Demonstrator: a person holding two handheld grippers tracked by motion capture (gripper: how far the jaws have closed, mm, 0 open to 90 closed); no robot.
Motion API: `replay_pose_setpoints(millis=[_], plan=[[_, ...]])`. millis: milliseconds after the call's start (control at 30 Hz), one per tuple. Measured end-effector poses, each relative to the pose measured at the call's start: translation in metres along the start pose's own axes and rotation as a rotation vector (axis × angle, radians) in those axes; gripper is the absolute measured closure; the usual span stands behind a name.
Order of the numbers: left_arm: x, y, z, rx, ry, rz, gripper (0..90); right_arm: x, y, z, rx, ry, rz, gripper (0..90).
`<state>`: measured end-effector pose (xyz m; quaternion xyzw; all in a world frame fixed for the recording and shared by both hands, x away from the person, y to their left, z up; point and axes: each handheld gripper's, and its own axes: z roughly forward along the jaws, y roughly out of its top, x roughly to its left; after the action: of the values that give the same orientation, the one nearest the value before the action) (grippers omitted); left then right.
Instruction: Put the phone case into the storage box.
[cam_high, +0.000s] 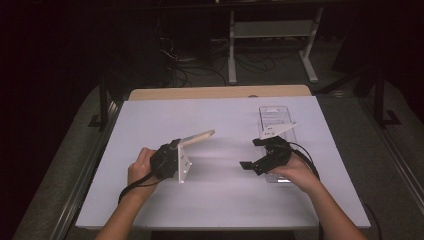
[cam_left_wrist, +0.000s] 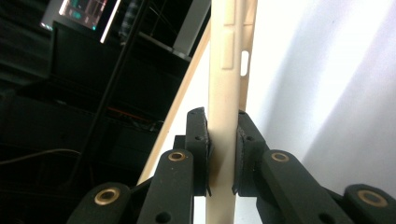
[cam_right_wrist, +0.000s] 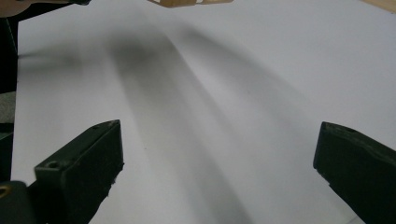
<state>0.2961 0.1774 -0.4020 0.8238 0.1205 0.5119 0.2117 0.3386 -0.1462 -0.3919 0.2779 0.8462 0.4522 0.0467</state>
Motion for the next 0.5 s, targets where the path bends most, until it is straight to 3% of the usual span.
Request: replay_pose_setpoints(millis=[500], plan=[[0.015, -0.002, 0.003, 0.005, -0.124, -0.249, 79.1, -0.001, 0.000, 0.000, 0.003, 0.008, 0.001, 1.2]])
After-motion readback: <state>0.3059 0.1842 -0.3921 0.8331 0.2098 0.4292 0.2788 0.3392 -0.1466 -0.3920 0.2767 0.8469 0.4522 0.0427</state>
